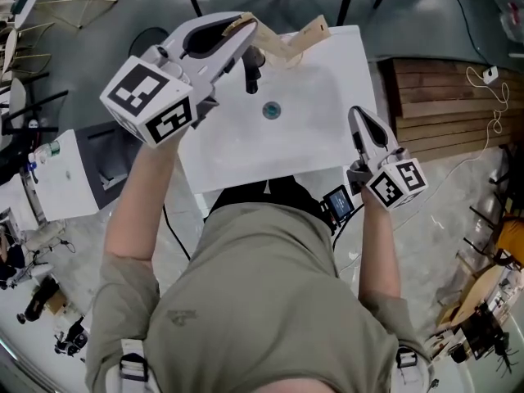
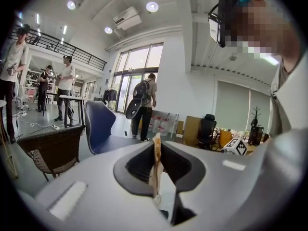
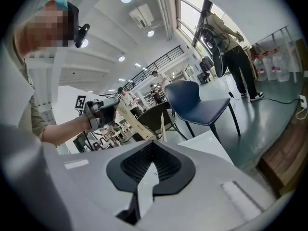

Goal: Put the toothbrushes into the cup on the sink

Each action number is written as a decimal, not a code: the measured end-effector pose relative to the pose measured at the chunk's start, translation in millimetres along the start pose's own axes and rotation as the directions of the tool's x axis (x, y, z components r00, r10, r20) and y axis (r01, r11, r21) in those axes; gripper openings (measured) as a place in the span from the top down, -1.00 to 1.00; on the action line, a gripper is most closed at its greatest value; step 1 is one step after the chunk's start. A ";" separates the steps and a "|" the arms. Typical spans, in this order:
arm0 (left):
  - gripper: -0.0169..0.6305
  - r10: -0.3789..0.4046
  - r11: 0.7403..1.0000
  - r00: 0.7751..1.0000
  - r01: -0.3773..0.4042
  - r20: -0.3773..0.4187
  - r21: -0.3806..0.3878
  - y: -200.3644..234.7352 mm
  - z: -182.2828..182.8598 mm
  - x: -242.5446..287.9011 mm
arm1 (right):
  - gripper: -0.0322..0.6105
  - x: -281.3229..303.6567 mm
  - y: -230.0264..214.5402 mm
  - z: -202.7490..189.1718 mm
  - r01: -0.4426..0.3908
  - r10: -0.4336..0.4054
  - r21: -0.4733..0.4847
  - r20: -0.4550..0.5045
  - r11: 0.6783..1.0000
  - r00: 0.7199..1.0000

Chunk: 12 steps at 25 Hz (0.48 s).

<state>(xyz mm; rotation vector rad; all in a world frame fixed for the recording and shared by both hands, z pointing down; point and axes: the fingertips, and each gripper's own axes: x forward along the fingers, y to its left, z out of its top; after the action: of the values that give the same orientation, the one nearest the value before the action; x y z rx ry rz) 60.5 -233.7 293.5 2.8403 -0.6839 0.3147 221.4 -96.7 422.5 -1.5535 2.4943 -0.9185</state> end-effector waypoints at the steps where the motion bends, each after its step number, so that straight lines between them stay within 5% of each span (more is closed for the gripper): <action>1: 0.82 -0.005 1.000 1.000 0.005 -0.011 0.004 2.6 -1.5 2.7 | 0.87 0.1 -1.6 -1.3 0.002 -0.002 0.004 -0.003 1.000 1.000; 12: 0.82 -0.046 0.999 0.991 0.047 -0.122 0.007 26.2 -24.9 32.0 | 0.87 11.9 -4.3 -14.6 -0.003 0.004 0.030 -0.044 1.000 0.999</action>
<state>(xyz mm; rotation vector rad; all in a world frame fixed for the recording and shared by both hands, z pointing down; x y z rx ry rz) 72.2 -264.1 329.2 2.8133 -0.5920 0.4811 213.9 -101.4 439.6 -1.5361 2.5000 -0.9952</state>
